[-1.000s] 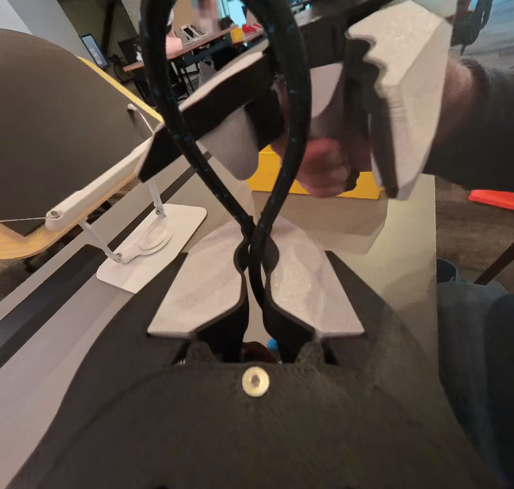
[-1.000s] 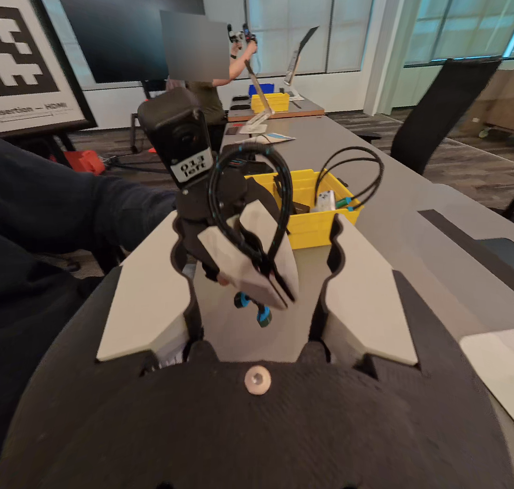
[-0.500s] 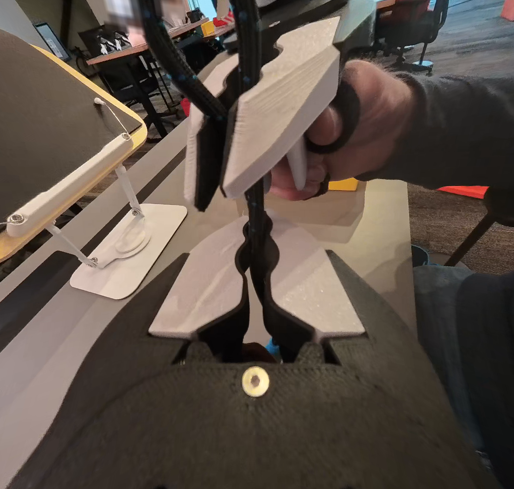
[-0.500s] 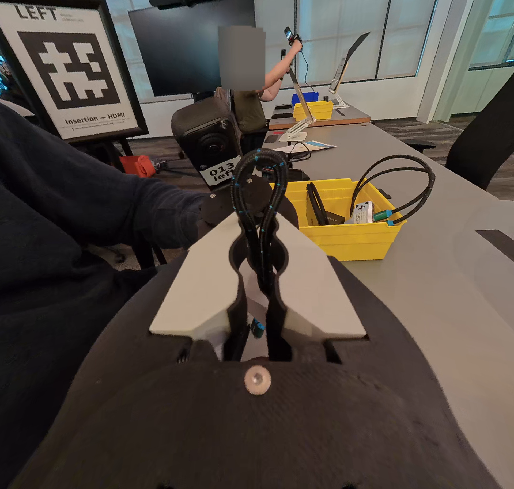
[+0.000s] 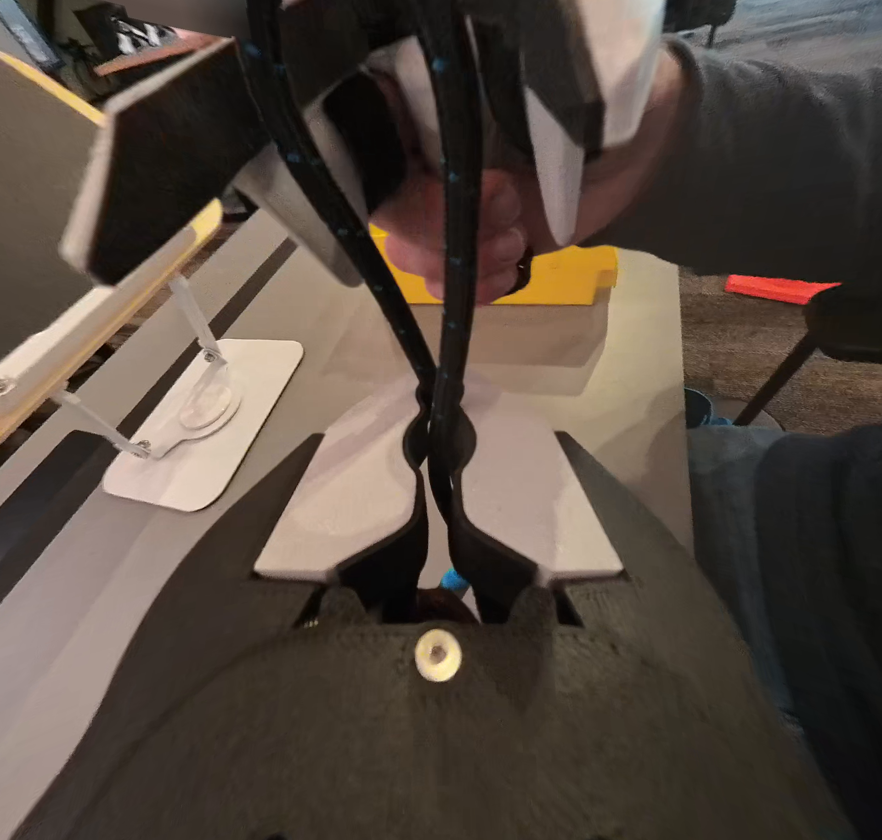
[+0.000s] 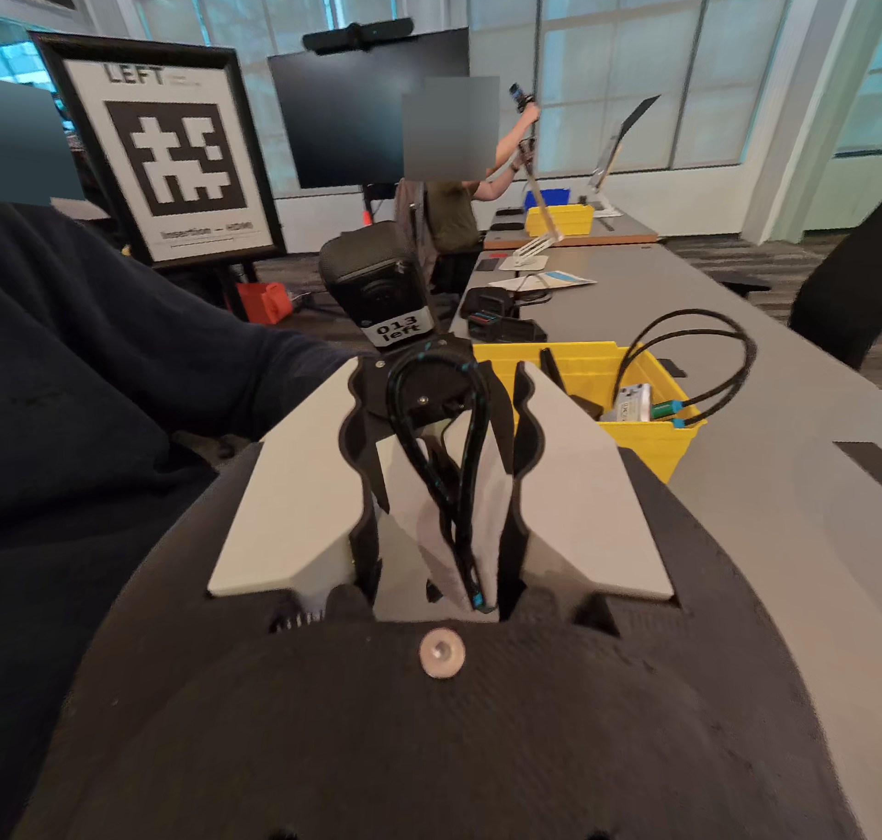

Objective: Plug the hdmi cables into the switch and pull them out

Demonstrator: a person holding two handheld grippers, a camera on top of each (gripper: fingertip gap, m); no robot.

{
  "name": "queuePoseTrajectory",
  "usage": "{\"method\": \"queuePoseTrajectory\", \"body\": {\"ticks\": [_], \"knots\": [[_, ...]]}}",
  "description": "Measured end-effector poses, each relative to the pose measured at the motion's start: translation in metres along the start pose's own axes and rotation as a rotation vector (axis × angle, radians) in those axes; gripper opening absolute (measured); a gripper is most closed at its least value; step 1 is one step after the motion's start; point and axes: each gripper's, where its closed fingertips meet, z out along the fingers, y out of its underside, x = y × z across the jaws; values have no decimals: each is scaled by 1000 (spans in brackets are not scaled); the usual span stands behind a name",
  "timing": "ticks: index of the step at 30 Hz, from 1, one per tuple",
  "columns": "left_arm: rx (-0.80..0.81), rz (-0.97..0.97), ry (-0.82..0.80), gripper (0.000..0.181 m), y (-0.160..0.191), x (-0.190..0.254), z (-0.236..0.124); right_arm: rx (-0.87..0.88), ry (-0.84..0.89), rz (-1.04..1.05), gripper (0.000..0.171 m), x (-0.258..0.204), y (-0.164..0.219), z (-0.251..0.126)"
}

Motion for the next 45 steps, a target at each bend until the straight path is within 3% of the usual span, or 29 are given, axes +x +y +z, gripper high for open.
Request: {"method": "queuePoseTrajectory", "body": {"ticks": [1,3,14,17,20,22,24,26,30,36,41,43,45], "knots": [[-15,-1,54,3,2,8,1,-12,-27,5,60,-2,0,2],[-16,1,52,3,3,8,2,-26,-64,-7,35,-6,1,3],[-5,-28,77,5,10,7,4,-20,19,11,26,3,8,5],[17,-27,90,17,6,6,0,-12,25,6,23,4,8,4],[60,-41,139,48,-7,10,-5,-16,0,-4,20,1,11,5],[68,-35,184,54,-14,15,-6,-13,-30,-10,19,-4,12,7],[97,-24,228,45,-22,20,-6,-20,-62,-16,18,-11,12,10],[124,-40,227,20,-26,16,-4,-34,-93,-21,17,-18,13,12],[136,-25,178,8,-24,9,1,-53,-83,-20,17,-16,16,11],[110,-28,131,0,-20,9,6,-65,-57,-25,18,-9,19,9],[49,-1,-112,0,-10,-21,9,-132,147,-63,24,16,23,1],[48,7,-209,0,-10,-32,7,-139,202,-65,41,19,24,-4],[76,-50,-285,0,-12,-43,1,-156,233,-49,45,23,29,-8]]}}
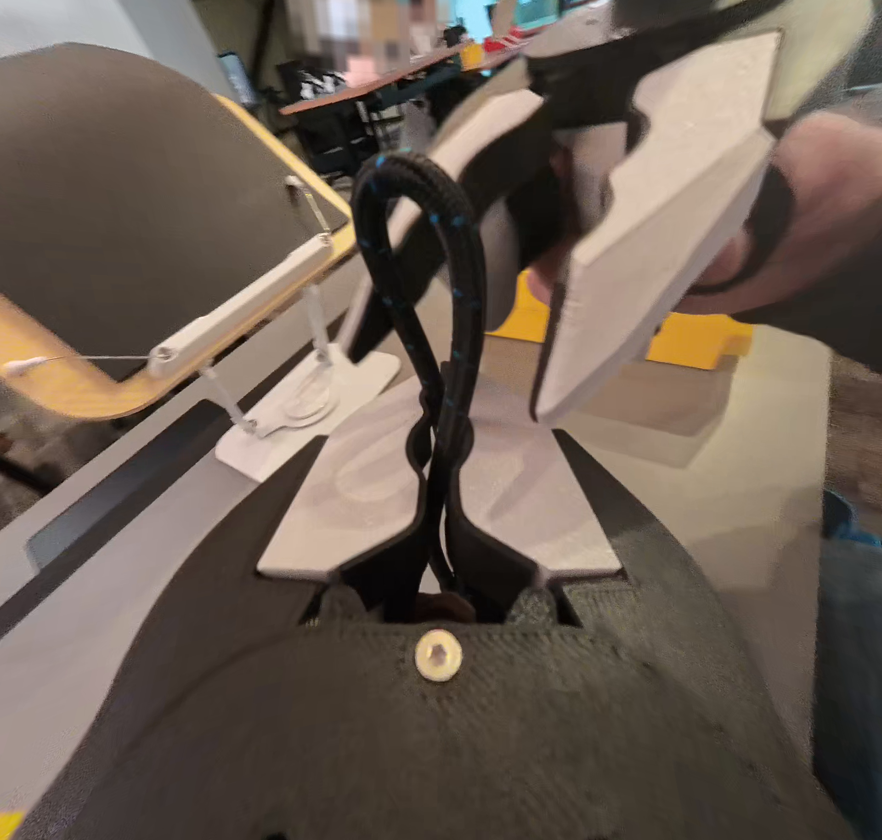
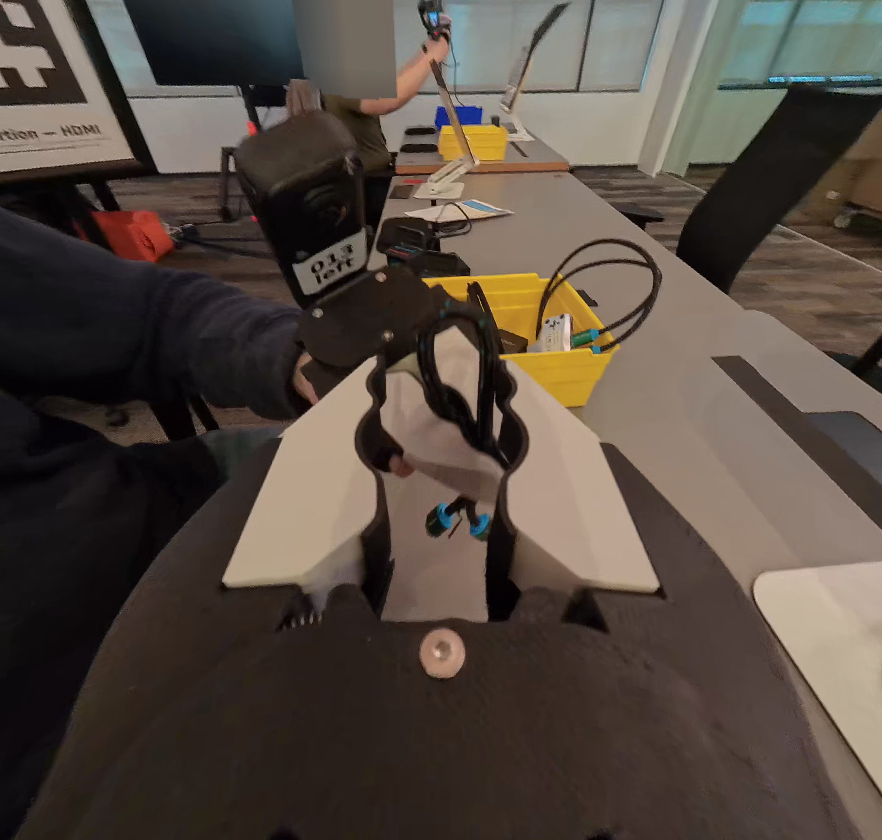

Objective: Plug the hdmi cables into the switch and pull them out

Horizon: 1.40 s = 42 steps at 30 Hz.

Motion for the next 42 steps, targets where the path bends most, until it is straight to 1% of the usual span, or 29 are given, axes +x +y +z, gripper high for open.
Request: {"method": "queuePoseTrajectory", "body": {"ticks": [2,4,8,12,13,17,19,20,21,22,23,24,26,27,29,30,31,33,34,37,38,39,41,42], "knots": [[-31,59,-78,0,4,-6,0,11,16,14,44,2,2,1],[-52,77,-122,0,6,-5,2,38,36,34,34,5,3,4],[-90,79,-210,0,15,-10,4,13,81,6,32,9,10,9],[-79,105,-226,1,13,-3,7,16,58,7,23,7,12,6],[-72,117,-216,4,11,-1,8,25,37,17,22,6,12,5],[-37,116,-59,16,4,10,9,78,-36,49,16,2,10,-1],[-18,45,38,36,1,10,6,114,-67,72,15,0,5,-5],[-10,1,113,38,-1,14,4,129,-91,94,14,0,4,-6],[-23,-18,175,33,-1,20,3,132,-115,111,15,-1,5,-5],[-40,-8,192,32,1,22,4,137,-122,126,14,-1,6,-3],[-49,11,194,36,2,23,5,148,-124,139,14,1,7,-3],[-65,9,179,44,5,22,7,161,-119,148,15,3,7,-3],[-71,-5,126,51,8,17,8,203,-49,166,15,15,3,-8],[-97,12,55,52,12,10,9,207,-2,166,17,22,2,-11],[-142,77,-97,61,17,-2,10,203,109,165,18,36,1,-15],[-135,106,-162,60,15,-4,10,220,158,182,18,42,0,-16],[-152,159,-219,63,15,-4,12,243,191,198,18,46,-3,-17],[-232,331,-367,66,20,-11,14,288,216,234,18,46,-8,-15],[-227,377,-441,66,18,-17,14,306,226,253,18,46,-10,-15],[-233,530,-585,48,11,-33,9,349,250,302,19,46,-15,-15],[-224,539,-619,41,8,-38,6,365,242,320,19,45,-17,-15],[-208,540,-628,33,5,-40,4,377,235,333,19,44,-18,-15],[-189,577,-642,25,-1,-43,0,389,227,337,19,42,-21,-16],[-178,584,-636,18,-2,-41,-1,389,227,329,20,40,-23,-16]]}}
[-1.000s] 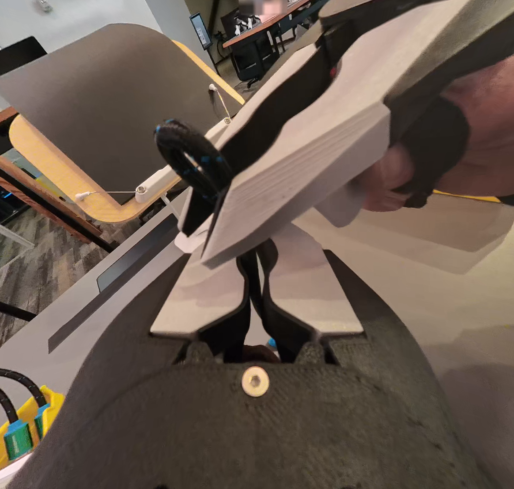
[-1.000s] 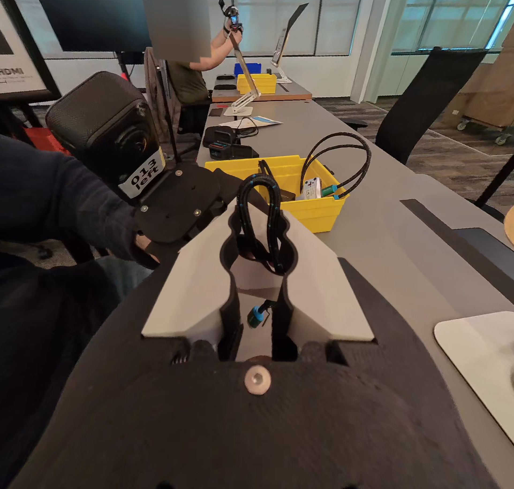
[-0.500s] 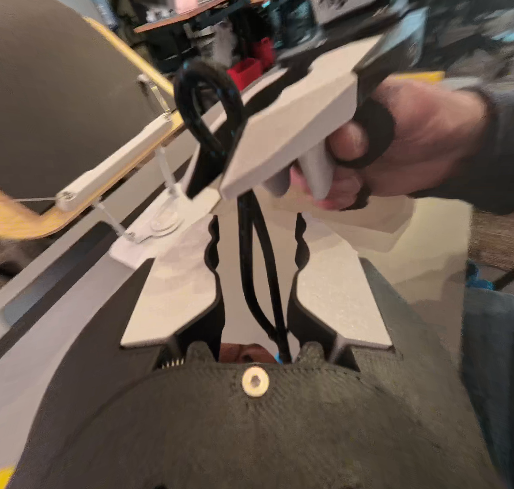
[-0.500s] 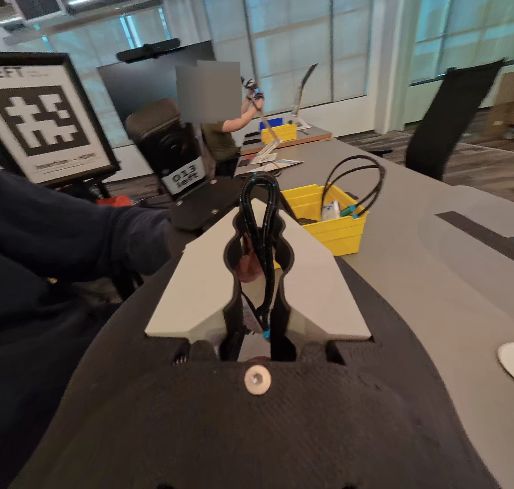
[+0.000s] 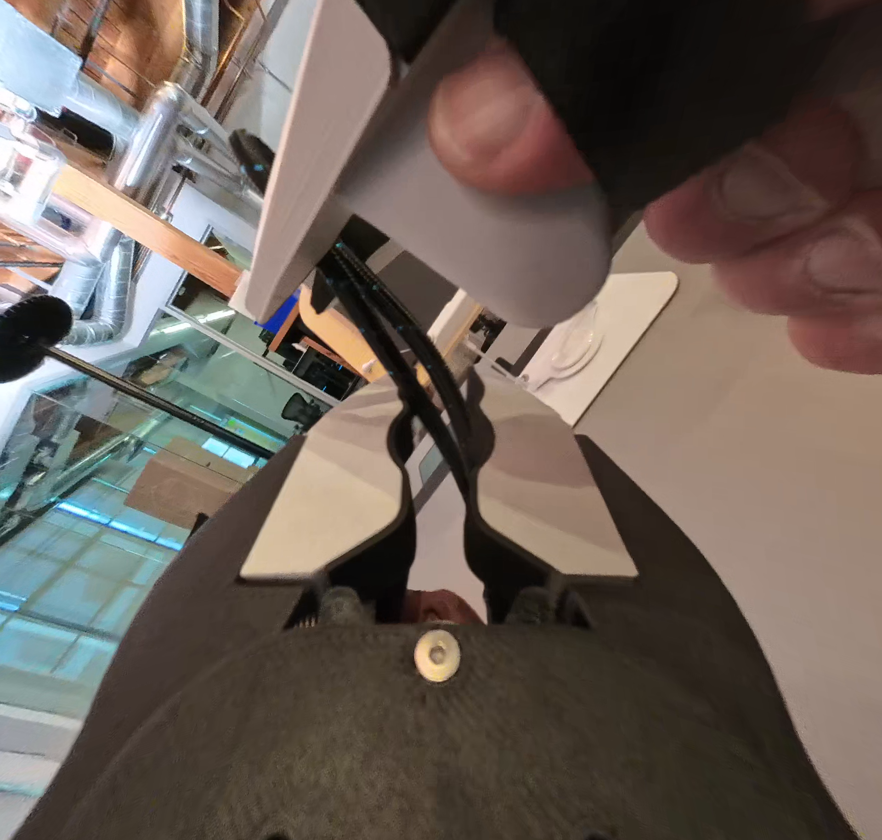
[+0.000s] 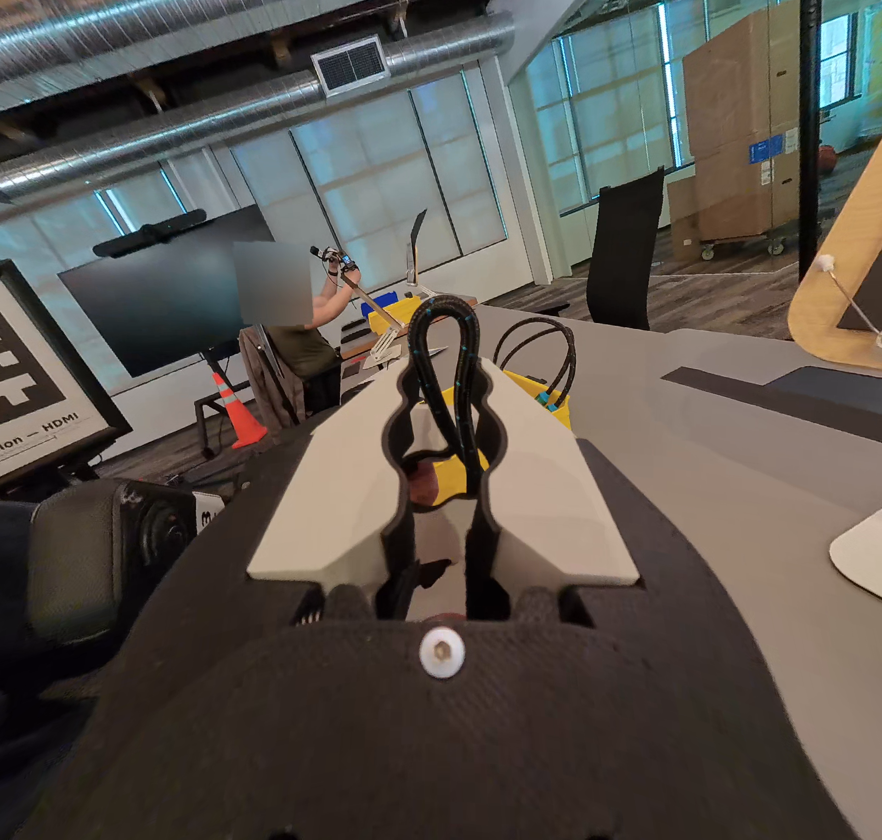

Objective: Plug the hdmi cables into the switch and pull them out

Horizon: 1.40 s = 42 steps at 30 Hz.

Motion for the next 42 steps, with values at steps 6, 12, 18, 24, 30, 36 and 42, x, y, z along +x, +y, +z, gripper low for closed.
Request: {"method": "queuePoseTrajectory", "body": {"ticks": [6,12,18,24,30,36,42], "knots": [[55,-75,104,6,1,-7,-3,-21,-46,-27,22,-3,-1,-3],[81,-349,406,7,2,3,-10,-80,-144,-57,31,-2,4,-10],[114,-509,691,6,-7,25,-24,-227,-173,-157,50,-15,26,-3],[453,-780,1261,7,-53,28,-91,-168,-593,-107,42,-57,15,-31],[595,-757,1564,7,-62,44,-137,-196,-870,-114,29,-102,35,-43],[644,-755,1732,7,-63,52,-164,-230,-994,-109,19,-123,53,-50],[632,-784,1685,7,-57,52,-155,-250,-840,-175,10,-111,55,-40]]}}
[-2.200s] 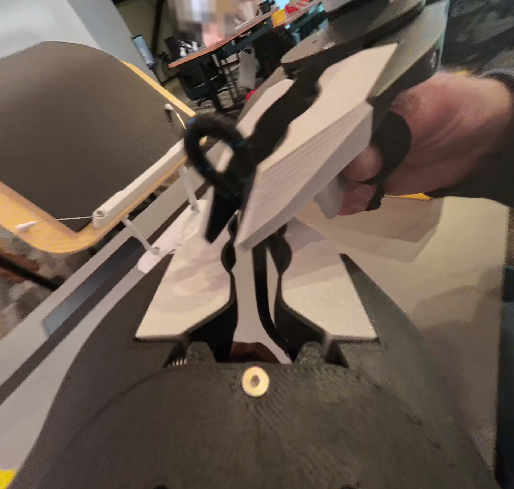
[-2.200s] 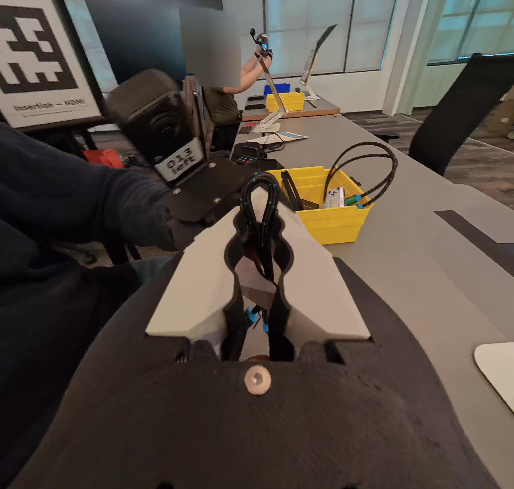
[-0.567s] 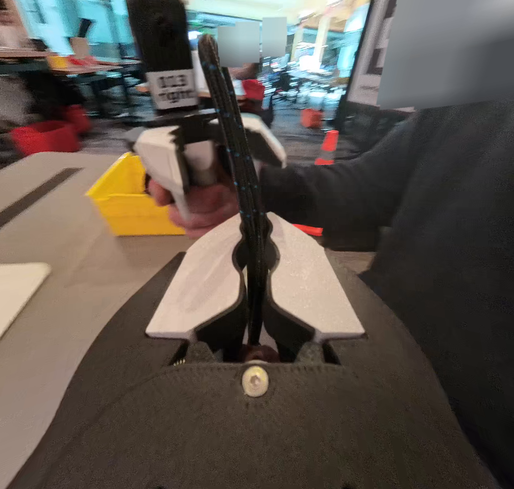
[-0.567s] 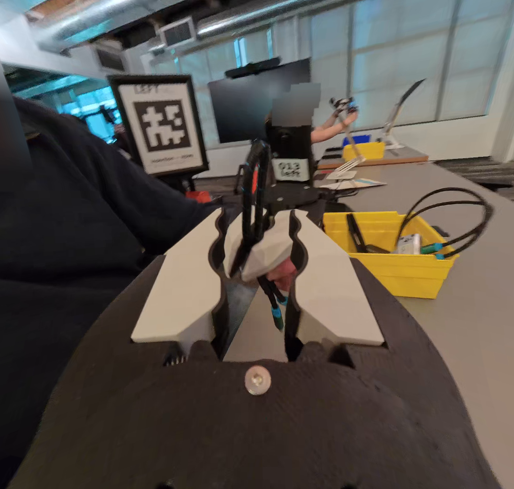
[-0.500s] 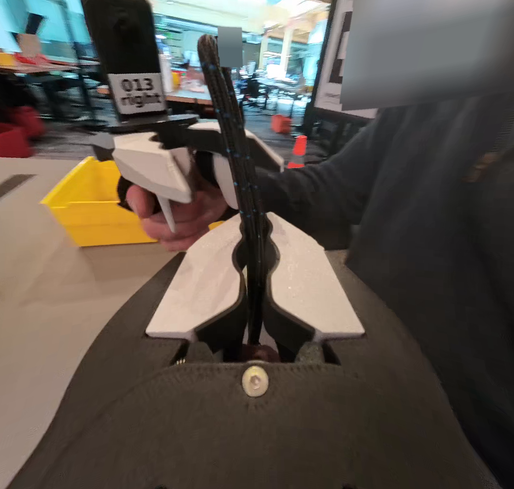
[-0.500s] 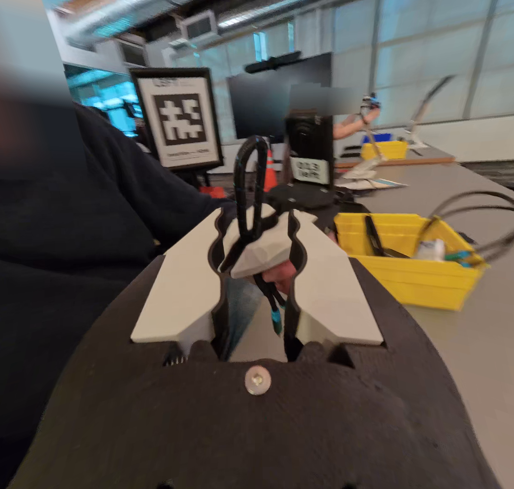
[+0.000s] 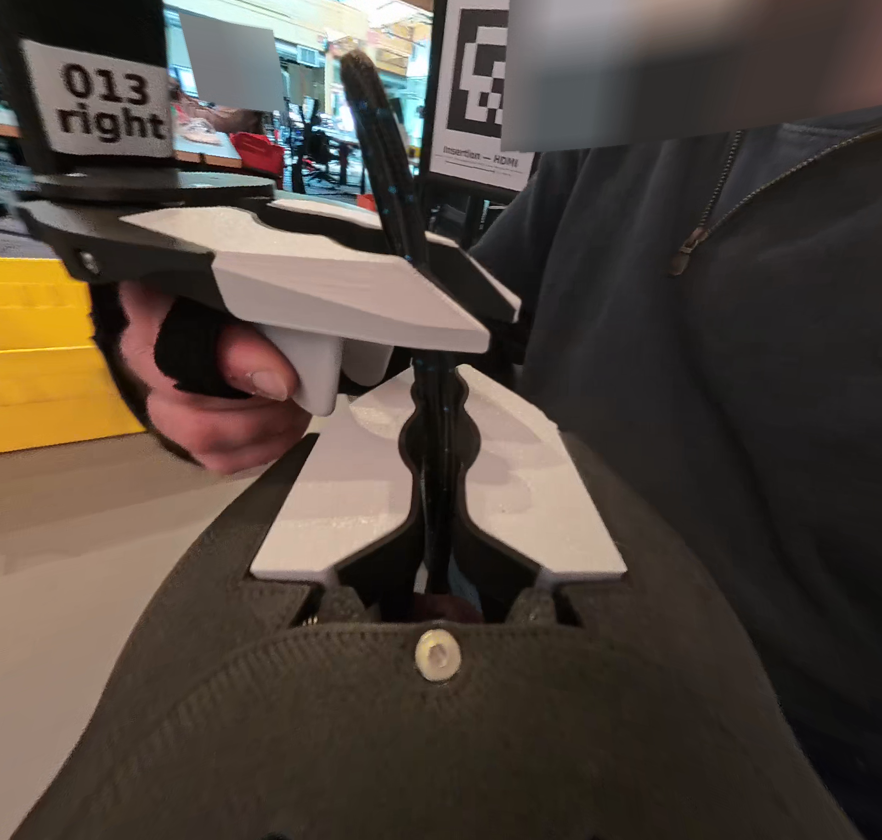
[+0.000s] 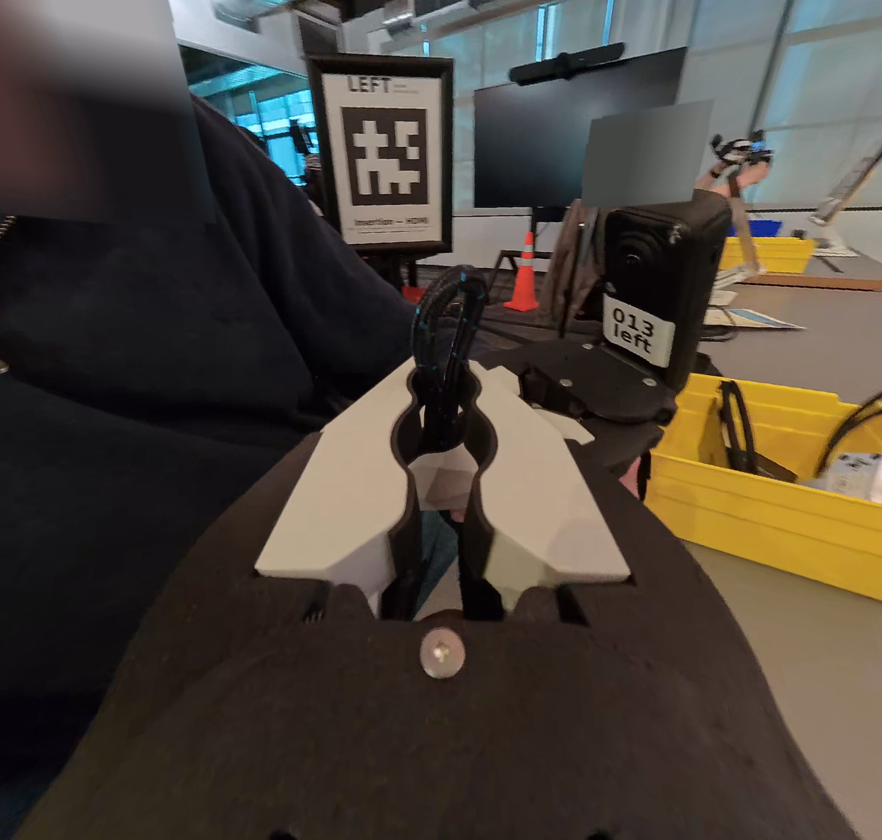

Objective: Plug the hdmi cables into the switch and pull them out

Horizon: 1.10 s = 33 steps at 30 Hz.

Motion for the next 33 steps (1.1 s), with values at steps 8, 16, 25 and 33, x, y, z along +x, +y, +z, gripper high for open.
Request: {"method": "queuePoseTrajectory", "body": {"ticks": [8,16,25,33], "knots": [[-191,120,-505,46,-6,-47,-37,77,172,-6,8,23,-15,-27],[-651,275,-967,50,3,-7,-145,31,302,24,9,38,0,-54],[-1194,-91,-1214,36,112,66,-319,-37,324,59,9,48,24,-48],[-1428,-299,-912,27,191,64,-349,-58,309,84,9,51,33,-37]]}}
